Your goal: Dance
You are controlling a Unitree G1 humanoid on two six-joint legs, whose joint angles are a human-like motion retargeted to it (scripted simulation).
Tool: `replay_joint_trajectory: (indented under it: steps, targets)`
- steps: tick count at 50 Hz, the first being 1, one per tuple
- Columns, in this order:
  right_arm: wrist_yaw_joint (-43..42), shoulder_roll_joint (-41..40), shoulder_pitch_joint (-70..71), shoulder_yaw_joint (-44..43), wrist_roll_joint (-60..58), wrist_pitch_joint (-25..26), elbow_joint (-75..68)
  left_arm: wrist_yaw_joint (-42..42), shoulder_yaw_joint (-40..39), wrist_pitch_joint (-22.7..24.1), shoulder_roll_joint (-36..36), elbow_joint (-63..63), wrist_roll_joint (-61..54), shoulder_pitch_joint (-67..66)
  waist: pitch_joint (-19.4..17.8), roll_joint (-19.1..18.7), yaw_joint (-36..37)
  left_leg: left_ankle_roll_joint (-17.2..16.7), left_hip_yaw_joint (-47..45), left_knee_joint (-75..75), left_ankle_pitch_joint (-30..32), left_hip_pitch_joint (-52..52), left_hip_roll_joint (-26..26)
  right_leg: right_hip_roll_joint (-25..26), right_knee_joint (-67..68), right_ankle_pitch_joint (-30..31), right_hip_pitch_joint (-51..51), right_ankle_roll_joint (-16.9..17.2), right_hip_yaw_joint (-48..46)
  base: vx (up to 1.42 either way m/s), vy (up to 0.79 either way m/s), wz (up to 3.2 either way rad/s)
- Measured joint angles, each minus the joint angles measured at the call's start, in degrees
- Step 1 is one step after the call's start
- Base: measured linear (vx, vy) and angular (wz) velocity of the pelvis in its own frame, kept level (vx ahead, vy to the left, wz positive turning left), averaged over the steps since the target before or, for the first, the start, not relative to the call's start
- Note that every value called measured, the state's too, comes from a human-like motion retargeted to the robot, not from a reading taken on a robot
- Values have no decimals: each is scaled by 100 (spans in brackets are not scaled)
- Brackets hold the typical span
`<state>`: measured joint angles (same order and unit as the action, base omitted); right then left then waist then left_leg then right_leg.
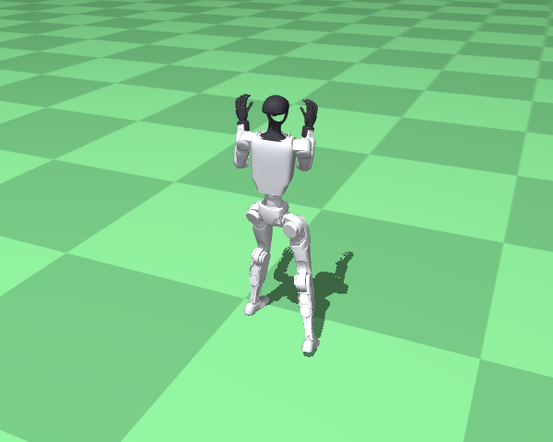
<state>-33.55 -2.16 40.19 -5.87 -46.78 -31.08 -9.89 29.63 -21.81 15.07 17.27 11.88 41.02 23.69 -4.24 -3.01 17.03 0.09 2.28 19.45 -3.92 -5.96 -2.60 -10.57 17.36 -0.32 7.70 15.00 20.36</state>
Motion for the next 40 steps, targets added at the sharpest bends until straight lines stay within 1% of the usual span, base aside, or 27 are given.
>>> replay_joint_trajectory:
  steps: [2,3,5,7,8,10,12,13,15,18,20,23,25,26,27,30,31,32,33,34,35,37,38,40]
  targets:
    - [-28,-128,-182,-359,293,-10,223,152,-659,154,228,701,-897,-551,-13,103,-392,-113,143,6,250,-175,-236,111,-445,-392,226,-22,-311,-35,-33,85]
    - [-43,-164,-298,-535,449,-21,342,263,-1014,287,290,1034,-1381,-849,0,198,-625,-116,245,-32,432,-315,-294,111,-599,-594,227,-86,-655,-56,-30,105]
    - [-95,-151,-589,-956,748,-74,559,508,-1666,697,283,1523,-2153,-1331,12,359,-813,-96,235,-115,790,-583,-542,288,-837,-905,207,-359,-1262,-63,-32,88]
    - [-171,-15,-970,-1478,1043,-127,724,873,-2093,1170,221,1770,-2692,-1776,-51,531,-861,-39,237,-84,1124,-889,-618,460,-847,-918,71,-288,-1185,-60,-28,115]
    - [-219,65,-1165,-1740,1172,-167,783,1133,-2213,1354,175,1837,-2844,-1988,-109,577,-872,-118,240,-58,1264,-1007,-626,516,-804,-931,11,-229,-1198,-64,-22,165]
    - [-476,325,-1760,-2450,1554,-406,880,2124,-2366,1730,-58,1858,-2818,-2501,-324,712,-876,18,-669,154,1303,-1283,-756,546,-783,-961,-101,-271,-1612,-62,-14,203]
    - [-836,469,-2374,-2979,1826,-646,816,3000,-2270,1738,-248,1690,-2371,-2945,-415,772,-747,123,-702,389,1158,-1440,-429,578,-740,-982,-249,-371,-1881,-46,2,148]
    - [-1050,471,-2685,-3211,1896,-733,755,3308,-2172,1615,-320,1599,-2120,-3157,-424,785,-679,52,-727,539,1060,-1488,-272,610,-718,-988,-326,-402,-1947,-38,11,109]
    - [-1375,445,-3370,-3577,1965,-904,623,3507,-2030,1337,-360,1392,-1740,-3574,-419,825,-504,25,-738,879,865,-1602,52,588,-687,-1000,-469,-467,-2114,-27,14,70]
    - [-1276,448,-4334,-3839,2051,-850,453,3209,-2123,1211,-279,1098,-1502,-4166,-405,864,-323,36,-563,1183,769,-1626,563,570,-650,-997,-602,-487,-2157,-17,17,31]
    - [-785,552,-4867,-3952,2061,-834,329,3088,-2206,1165,-266,950,-1495,-4507,-373,864,-342,86,-579,1291,698,-1548,813,590,-654,-981,-637,-496,-2164,-10,17,33]
    - [90,884,-5502,-4104,2068,-862,241,2847,-2176,1235,-344,800,-1611,-4934,-343,821,-490,446,-1112,1174,409,-1247,827,590,-691,-942,-631,-539,-2285,-7,21,41]
    - [600,1063,-5832,-4146,2248,-799,113,2571,-1996,1326,-464,707,-1880,-5170,-322,778,-532,959,-1594,676,264,-1039,733,635,-710,-928,-639,-522,-2264,-5,21,16]
    - [812,1113,-5954,-4118,2374,-772,16,2372,-1823,1395,-545,623,-2045,-5252,-291,762,-543,1013,-1615,403,242,-935,768,656,-711,-946,-638,-435,-2246,0,19,5]
    - [1017,1154,-6070,-4078,2497,-745,-91,2151,-1642,1472,-620,521,-2199,-5333,-263,735,-547,992,-1575,162,221,-836,791,686,-698,-974,-633,-333,-2208,2,21,0]
    - [1577,1153,-6332,-3849,2789,-625,-547,1300,-1047,1760,-813,-15,-2566,-5534,-218,584,-605,570,-1107,-236,227,-642,752,854,-524,-1227,-622,-11,-1808,4,15,19]
    - [1743,1099,-6349,-3748,2806,-562,-780,1060,-832,1819,-916,-339,-2698,-5483,-209,540,-685,504,-995,-228,273,-669,681,1047,-427,-1363,-654,-5,-1456,-3,7,59]
    - [1883,1035,-6349,-3648,2794,-508,-1024,851,-597,1864,-1048,-693,-2817,-5386,-186,505,-788,462,-879,-228,327,-718,656,1221,-316,-1440,-717,-32,-1088,-12,15,92]
    - [1972,952,-6315,-3545,2724,-473,-1292,706,-322,1879,-1238,-1108,-2911,-5197,-135,489,-937,469,-755,-243,396,-814,722,1355,-176,-1400,-842,-129,-687,-17,23,145]
    - [1958,846,-6232,-3445,2619,-456,-1629,543,-28,1916,-1423,-1604,-2992,-4940,-67,477,-1144,440,-605,-175,444,-970,794,1418,-33,-1310,-992,-309,-658,-20,24,202]
    - [1893,729,-6123,-3346,2496,-449,-1999,369,276,1965,-1604,-2141,-3067,-4651,8,468,-1380,392,-441,-64,482,-1157,868,1446,111,-1194,-1156,-530,-815,-16,20,222]
    - [1467,341,-5776,-3154,2459,-377,-2906,-46,907,2018,-1853,-3207,-3294,-4101,115,420,-1577,192,-280,402,489,-1562,988,1332,149,-1222,-1230,-786,-1345,-8,24,190]
    - [1281,92,-5603,-3069,2657,-336,-3361,-283,1166,1986,-2007,-3694,-3403,-3859,148,387,-1572,6,-337,632,449,-1704,962,1273,140,-1251,-1211,-816,-1571,-1,24,148]
    - [1202,-462,-5143,-2952,3391,-394,-4224,-688,1677,1829,-2273,-4353,-3573,-3400,153,306,-1472,-561,-625,1025,156,-1839,711,1248,121,-1326,-1146,-861,-1944,2,16,132]
